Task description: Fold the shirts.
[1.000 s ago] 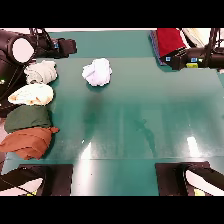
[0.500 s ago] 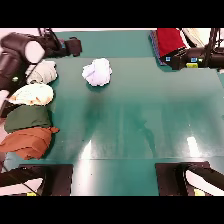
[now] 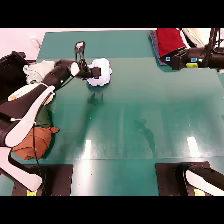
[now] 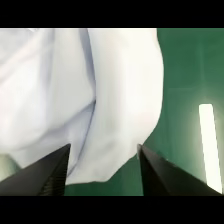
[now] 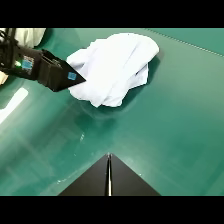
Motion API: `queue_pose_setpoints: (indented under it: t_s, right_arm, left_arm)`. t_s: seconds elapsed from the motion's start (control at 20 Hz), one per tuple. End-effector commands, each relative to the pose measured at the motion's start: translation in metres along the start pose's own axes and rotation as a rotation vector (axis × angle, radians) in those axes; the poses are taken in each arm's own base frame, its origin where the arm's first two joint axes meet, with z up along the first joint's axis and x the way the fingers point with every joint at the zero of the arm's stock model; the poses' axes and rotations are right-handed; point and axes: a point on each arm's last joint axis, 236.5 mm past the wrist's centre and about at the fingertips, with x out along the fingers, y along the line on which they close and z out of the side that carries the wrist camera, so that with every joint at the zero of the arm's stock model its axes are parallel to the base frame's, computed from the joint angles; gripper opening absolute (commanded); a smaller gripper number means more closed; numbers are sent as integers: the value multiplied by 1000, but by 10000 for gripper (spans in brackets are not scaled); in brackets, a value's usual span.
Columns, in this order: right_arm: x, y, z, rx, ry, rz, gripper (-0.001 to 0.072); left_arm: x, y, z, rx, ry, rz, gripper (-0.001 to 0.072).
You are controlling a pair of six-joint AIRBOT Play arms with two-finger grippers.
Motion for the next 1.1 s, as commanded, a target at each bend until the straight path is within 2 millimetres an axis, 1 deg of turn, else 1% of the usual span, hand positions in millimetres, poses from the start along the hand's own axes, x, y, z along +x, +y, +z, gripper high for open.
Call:
queue_pose_setpoints:
  t_s: [0.0, 0.1, 0.15, 0.2, 0.25, 0.3, 0.35, 0.4, 0.45, 0.5, 0.55, 0.6, 0.65, 0.7, 0.75, 0.8, 0.85, 0.9, 0.95, 1.05]
  right_arm:
    - [0, 1, 0, 0, 2, 2, 14]
    - [0, 1, 0, 0, 2, 2, 14]
    - [0, 1, -1, 0, 4, 4, 14]
    - [0, 1, -1, 0, 5, 5, 14]
    - [0, 1, 0, -1, 1, 2, 14]
    - [-1, 1, 2, -3, -2, 1, 14]
    - [-3, 3, 5, -12, -5, 4, 14]
    - [-7, 7, 11, -26, -14, 7, 14]
    - [-13, 11, 21, -47, -32, 7, 14]
    - [-19, 15, 33, -68, -55, 5, 14]
    - [-28, 21, 45, -95, -79, 4, 14]
    - [-35, 28, 55, -119, -96, 7, 14]
    - [-43, 34, 65, -144, -115, 7, 14]
    - [-51, 39, 76, -166, -140, 4, 14]
    - [-58, 44, 86, -187, -163, 0, 14]
    - [-65, 48, 93, -204, -183, -3, 14]
    - [-71, 53, 101, -222, -199, -4, 14]
    - [-76, 57, 106, -236, -211, -5, 14]
    - [-80, 60, 110, -247, -224, -7, 14]
    - [-85, 64, 115, -261, -233, -6, 14]
  left_arm:
    - [29, -2, -15, -16, 20, -35, 505]
    - [32, -1, -18, -23, 25, -36, 499]
    - [31, -2, -15, -23, 17, -39, 481]
    - [28, -4, -11, -22, 12, -42, 207]
    - [22, -8, -6, -14, 13, -46, 36]
    - [12, -13, 3, 27, 11, -49, 28]
    - [-2, -19, 18, 91, -10, -53, 28]
    - [-26, -26, 41, 156, -59, -52, 28]
    - [-55, -32, 68, 217, -130, -39, 27]
    - [-96, -40, 99, 270, -223, -22, 27]
    - [-140, -48, 125, 317, -309, -13, 27]
    - [-191, -57, 144, 352, -389, -14, 27]
    - [-239, -65, 154, 373, -451, -25, 27]
    - [-277, -71, 156, 381, -491, -36, 27]
    - [-306, -76, 152, 386, -503, -46, 27]
    - [-327, -80, 141, 393, -490, -55, 27]
    - [-338, -86, 127, 405, -456, -67, 27]
    - [-339, -93, 113, 420, -414, -81, 27]
    - [-332, -101, 97, 439, -359, -94, 27]
    - [-304, -126, 59, 502, -234, -140, 28]
